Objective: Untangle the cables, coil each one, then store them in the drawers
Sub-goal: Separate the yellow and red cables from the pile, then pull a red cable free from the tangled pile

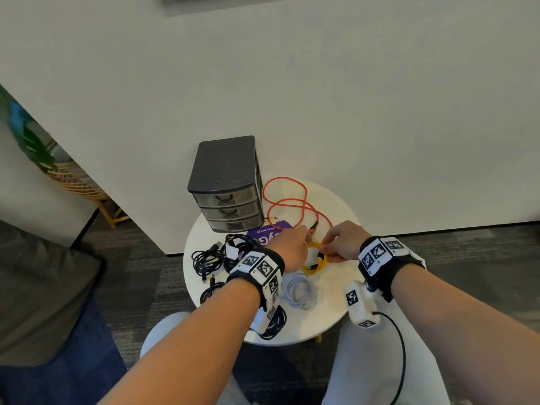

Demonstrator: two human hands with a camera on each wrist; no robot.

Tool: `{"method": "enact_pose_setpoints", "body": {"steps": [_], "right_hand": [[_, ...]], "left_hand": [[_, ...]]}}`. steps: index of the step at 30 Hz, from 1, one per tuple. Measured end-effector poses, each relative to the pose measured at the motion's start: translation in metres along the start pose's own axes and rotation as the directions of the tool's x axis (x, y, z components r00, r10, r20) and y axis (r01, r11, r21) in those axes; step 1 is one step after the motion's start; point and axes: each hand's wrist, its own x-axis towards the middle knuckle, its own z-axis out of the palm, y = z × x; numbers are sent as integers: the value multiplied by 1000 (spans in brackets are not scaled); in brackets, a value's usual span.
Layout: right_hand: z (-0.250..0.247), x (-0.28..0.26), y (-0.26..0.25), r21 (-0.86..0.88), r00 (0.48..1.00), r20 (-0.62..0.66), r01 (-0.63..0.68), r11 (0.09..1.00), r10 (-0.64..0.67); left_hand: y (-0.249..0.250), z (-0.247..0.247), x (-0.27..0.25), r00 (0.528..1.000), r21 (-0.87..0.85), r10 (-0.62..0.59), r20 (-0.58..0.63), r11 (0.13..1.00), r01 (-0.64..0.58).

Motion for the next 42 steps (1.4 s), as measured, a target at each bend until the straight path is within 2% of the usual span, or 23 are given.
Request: {"method": "enact_pose_setpoints", "body": {"steps": [4,8,11,14,19,23,25,27,30,33,35,37,39,40,42], "right_hand": [[6,1,8,-151,999,10,45,988,-44],[8,-1,7,-342,993,15,116,933,-118],[4,-3,3,-398,990,46,142,906,-135],[-7,-1,-1,-336,988,59,154,929,-143],[-30,10,-5,-288,983,-76,141,947,-169],[-31,29,-9,-444,975,-179,38,895,-131],[-25,37,-9,-569,978,-193,-43,821,-82],[-16,44,-7,-613,980,-192,-78,786,-52],[-11,50,-5,-564,977,-211,-96,820,-31],[-20,51,-12,-327,949,-313,-79,942,-29],[-32,46,-23,-43,918,-393,49,998,-62],[-42,33,-39,193,878,-457,257,947,-145],[-48,15,-59,296,844,-473,421,857,-251],[-49,5,-69,311,832,-458,481,820,-314],[-48,-15,-86,268,800,-385,574,773,-461]], "left_hand": [[6,2,6,1000,241,10,26,970,-16],[13,-2,9,999,315,32,15,948,-35],[15,-6,6,999,293,44,17,955,-47],[14,-9,3,999,237,52,7,970,-52],[9,-25,1,996,125,78,-34,989,-73],[5,-39,-3,993,42,83,-90,996,-79],[1,-44,-4,991,6,87,-100,996,-87],[-2,-48,-5,989,-20,97,-113,995,-100],[-8,-53,-9,985,-23,115,-131,993,-119],[-15,-62,-10,981,-46,120,-153,991,-128],[-16,-71,-9,979,-139,109,-173,981,-134],[-8,-79,-8,983,-291,56,-174,951,-106],[5,-88,-7,987,-513,-30,-159,857,-56],[12,-94,-7,987,-635,-74,-146,772,-36],[24,-106,-10,984,-842,-122,-128,538,-43]]}}
